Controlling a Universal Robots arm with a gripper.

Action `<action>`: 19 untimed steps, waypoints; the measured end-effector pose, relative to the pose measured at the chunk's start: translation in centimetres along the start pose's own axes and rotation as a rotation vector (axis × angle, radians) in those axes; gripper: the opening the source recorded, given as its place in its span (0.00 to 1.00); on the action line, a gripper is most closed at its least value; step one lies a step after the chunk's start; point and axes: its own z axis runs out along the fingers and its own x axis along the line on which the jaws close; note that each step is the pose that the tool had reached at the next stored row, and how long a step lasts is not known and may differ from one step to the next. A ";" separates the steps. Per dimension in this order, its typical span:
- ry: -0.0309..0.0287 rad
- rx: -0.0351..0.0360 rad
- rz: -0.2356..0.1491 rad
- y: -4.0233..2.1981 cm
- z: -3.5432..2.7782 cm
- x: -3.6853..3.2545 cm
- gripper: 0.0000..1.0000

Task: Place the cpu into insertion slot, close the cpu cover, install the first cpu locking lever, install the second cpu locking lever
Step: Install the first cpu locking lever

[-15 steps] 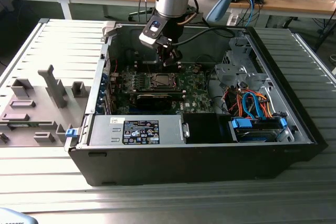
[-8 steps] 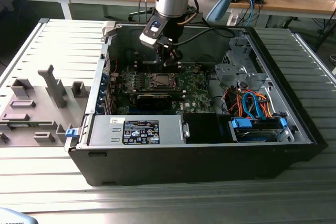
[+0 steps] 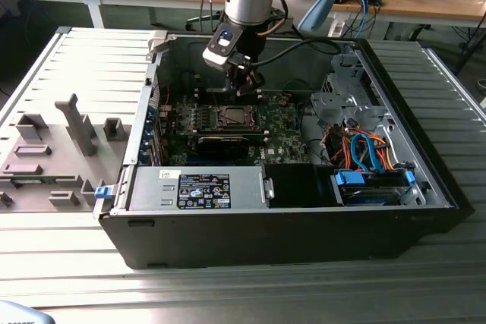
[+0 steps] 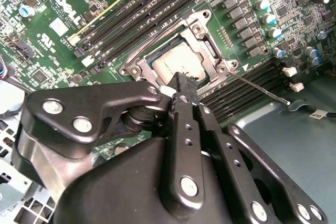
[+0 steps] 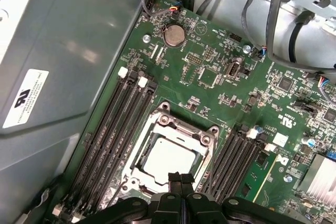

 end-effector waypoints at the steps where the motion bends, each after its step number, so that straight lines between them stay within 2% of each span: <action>1: -0.0002 -0.0001 -0.003 0.00 0.00 0.00 0.11; 19: -0.0025 -0.0014 -0.054 0.00 0.00 0.00 0.11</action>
